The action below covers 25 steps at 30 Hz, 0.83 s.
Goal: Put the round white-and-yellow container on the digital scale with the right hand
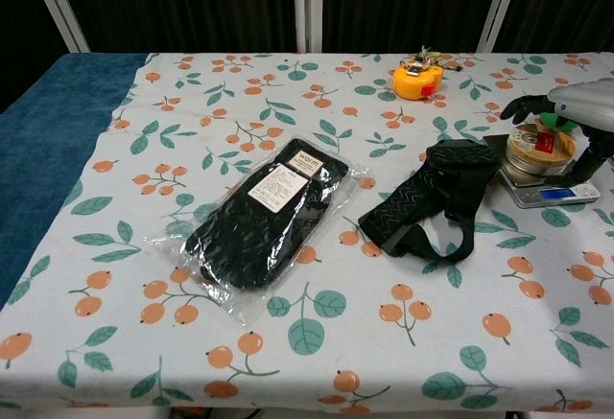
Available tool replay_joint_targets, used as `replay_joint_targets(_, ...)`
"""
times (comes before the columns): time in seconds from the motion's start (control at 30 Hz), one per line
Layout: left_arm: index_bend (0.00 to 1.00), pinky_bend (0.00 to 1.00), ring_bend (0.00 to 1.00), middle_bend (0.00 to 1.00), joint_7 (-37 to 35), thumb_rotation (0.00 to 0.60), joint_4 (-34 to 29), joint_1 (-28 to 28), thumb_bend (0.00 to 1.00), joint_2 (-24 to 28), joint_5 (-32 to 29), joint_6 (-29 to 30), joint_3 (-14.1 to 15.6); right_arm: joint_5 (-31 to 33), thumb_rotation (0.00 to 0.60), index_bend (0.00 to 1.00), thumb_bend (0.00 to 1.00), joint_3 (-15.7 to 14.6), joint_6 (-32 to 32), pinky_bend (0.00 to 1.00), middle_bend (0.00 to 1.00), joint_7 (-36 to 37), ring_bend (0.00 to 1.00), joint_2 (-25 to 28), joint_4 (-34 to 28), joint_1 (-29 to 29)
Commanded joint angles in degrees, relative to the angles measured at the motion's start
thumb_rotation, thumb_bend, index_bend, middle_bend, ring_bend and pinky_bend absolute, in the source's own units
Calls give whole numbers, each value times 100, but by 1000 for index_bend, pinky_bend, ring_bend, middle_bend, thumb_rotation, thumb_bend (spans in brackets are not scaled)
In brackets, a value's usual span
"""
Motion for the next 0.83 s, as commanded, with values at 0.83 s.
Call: replay_joint_targets(0.83,109,40,0,85,214,600,-296,17,37,203,-1,16,-5,-1967,600,0,130,-928,3993,0,0,865,0,1482,-1221,-2642)
